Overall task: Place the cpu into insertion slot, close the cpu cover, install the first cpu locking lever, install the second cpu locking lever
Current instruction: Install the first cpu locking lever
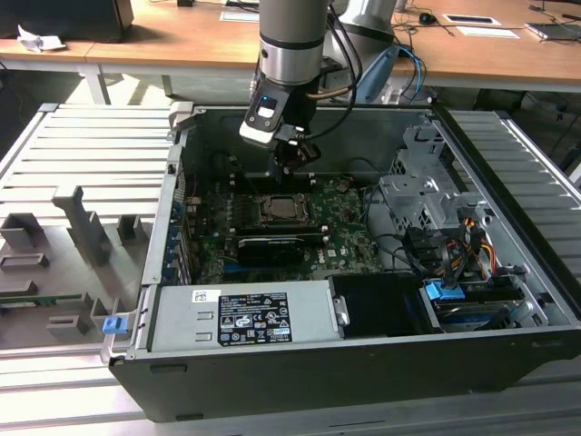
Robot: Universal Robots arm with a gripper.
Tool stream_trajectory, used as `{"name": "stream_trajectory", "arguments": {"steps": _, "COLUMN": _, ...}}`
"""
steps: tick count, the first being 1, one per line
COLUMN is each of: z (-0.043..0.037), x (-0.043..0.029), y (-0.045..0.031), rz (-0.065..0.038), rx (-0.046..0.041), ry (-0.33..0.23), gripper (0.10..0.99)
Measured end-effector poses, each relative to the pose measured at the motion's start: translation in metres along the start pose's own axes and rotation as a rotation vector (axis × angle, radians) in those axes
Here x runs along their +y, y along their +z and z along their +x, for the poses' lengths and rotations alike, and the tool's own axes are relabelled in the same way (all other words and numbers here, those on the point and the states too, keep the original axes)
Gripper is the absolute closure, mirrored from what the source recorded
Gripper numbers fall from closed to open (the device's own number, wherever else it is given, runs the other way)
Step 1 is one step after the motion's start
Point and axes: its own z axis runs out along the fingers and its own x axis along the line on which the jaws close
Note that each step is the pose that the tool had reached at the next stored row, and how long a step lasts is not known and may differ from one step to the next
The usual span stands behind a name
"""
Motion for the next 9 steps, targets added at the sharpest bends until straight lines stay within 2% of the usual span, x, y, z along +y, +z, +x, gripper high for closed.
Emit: {"name": "stream_trajectory", "arguments": {"steps": 9, "z": 0.0, "x": 0.0, "y": 0.0001, "rz": 0.003, "rx": 0.0063, "ry": -0.16, "gripper": 0.98}}
